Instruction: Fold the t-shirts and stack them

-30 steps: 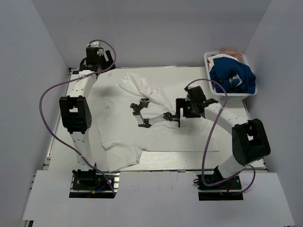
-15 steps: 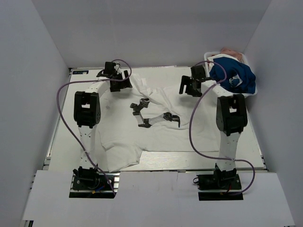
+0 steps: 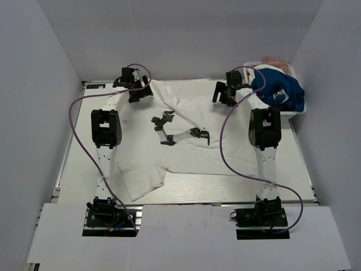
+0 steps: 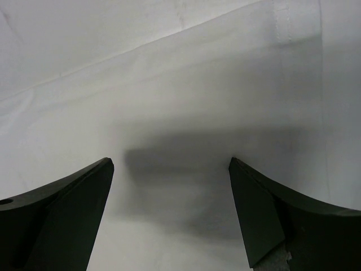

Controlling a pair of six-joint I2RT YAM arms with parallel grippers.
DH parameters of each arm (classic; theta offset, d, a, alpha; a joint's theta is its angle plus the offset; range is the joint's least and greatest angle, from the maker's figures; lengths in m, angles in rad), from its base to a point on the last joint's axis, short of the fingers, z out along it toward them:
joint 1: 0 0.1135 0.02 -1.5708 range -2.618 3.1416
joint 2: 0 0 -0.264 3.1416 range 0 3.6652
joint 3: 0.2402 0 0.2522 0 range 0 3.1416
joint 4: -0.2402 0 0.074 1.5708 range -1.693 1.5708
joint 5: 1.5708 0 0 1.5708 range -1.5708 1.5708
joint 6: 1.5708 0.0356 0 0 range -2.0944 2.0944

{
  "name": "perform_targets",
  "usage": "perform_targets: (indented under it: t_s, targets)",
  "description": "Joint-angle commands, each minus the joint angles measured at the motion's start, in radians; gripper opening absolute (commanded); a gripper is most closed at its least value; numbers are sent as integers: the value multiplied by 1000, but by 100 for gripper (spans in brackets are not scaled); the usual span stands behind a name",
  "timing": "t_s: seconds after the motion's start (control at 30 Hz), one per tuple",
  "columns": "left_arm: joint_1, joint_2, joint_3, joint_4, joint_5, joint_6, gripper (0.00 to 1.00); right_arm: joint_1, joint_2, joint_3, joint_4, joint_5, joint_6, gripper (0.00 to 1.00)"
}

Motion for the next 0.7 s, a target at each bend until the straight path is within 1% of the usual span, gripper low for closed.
perform_targets:
  t_s: [0.0, 0.03, 0.1, 0.2, 0.3, 0.33, 0.4, 0.43, 0.47, 0.5, 0.53, 0.57, 0.6, 0.63, 0.67]
  targets:
    - [43, 104, 53, -145, -88, -35, 100, -45, 99, 57, -62, -52, 55, 90]
    - [60, 113, 76, -145, -88, -47, 100, -53, 131, 85, -59, -55, 57, 90]
    - [76, 122, 85, -116, -63, -57, 100, -61, 149, 137, -29, -136, 46, 90]
    - [85, 122, 111, -45, -3, -57, 100, -61, 171, 185, 10, -147, 2, 90]
    - [85, 122, 206, -36, 17, -57, 100, -61, 157, 244, 17, -133, -44, 90]
    - [85, 101, 247, -36, 17, -57, 100, -61, 154, 264, 8, -136, -49, 90]
    - [85, 35, 237, -45, 26, -57, 100, -58, 90, 265, 8, -148, -87, 90]
    - [85, -11, 176, -45, 26, -57, 100, -41, 62, 246, 14, -154, -101, 90]
    - [85, -122, 132, -60, 26, -57, 100, -38, -40, 192, 46, -159, -115, 90]
    - [85, -186, 28, -72, -4, -57, 100, -27, -77, 123, 57, -151, -115, 90]
    - [85, -248, -32, -115, -18, -57, 100, -10, -155, 40, 66, -121, -119, 90]
    - [85, -313, -97, -143, -29, -70, 100, -3, -194, -5, 103, -113, -110, 90]
    - [62, -446, -239, -169, -72, -105, 100, 5, -273, -104, 122, -104, -100, 90]
    - [62, -515, -325, -186, -84, -119, 100, 19, -357, -220, 135, -102, -66, 90]
    - [45, -584, -416, -186, -84, -144, 100, 24, -396, -278, 204, -102, -51, 90]
